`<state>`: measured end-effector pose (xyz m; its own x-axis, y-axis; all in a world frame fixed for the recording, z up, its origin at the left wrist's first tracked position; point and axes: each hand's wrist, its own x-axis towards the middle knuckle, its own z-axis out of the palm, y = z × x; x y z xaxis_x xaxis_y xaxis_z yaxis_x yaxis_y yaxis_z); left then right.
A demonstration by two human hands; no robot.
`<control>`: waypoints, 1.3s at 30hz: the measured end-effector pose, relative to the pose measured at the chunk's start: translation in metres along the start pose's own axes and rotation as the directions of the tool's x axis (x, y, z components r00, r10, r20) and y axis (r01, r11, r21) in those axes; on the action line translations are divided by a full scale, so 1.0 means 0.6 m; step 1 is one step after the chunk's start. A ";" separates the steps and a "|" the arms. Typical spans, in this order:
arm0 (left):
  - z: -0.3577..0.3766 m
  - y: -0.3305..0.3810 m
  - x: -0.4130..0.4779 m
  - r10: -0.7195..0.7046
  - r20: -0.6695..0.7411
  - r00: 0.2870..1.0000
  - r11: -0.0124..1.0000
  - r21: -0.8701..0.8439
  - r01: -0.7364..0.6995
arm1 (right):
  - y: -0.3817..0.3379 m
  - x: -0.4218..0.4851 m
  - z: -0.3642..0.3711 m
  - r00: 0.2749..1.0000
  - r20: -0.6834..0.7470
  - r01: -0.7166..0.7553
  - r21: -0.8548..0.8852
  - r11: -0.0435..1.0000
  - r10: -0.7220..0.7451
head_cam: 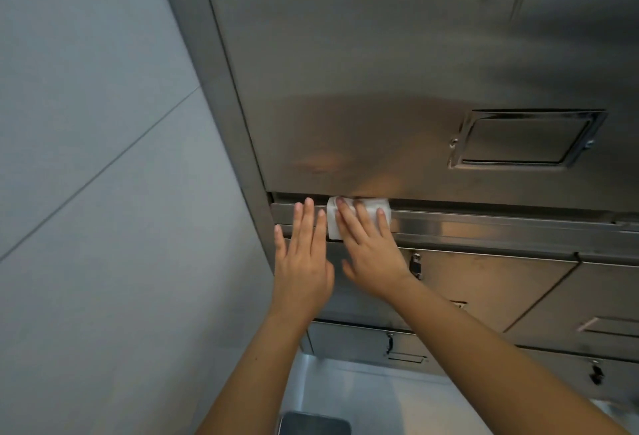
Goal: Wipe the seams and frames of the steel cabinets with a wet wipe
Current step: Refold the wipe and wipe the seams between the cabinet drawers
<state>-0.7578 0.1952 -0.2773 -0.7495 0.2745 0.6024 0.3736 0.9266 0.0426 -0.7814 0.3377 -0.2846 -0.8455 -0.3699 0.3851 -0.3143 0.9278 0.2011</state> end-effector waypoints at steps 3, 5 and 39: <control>0.003 -0.017 -0.002 -0.018 0.001 1.000 1.000 -0.001 0.018 | 0.002 0.003 0.007 0.999 -0.024 0.032 -0.042 0.999 -0.033; 0.006 -0.025 -0.004 -0.028 0.002 1.000 1.000 -0.010 0.028 | 0.021 -0.008 0.012 0.998 -0.022 0.065 -0.083 0.994 -0.067; 0.020 -0.132 -0.035 -0.140 -0.046 0.989 0.990 -0.024 0.139 | -0.123 0.103 0.040 0.992 -0.069 0.089 -0.216 0.972 -0.106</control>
<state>-0.7786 0.1191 -0.3030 -0.7682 0.1300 0.6269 0.2790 0.9493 0.1450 -0.8208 0.2473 -0.2973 -0.7757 -0.4685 0.4229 -0.2874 0.8588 0.4241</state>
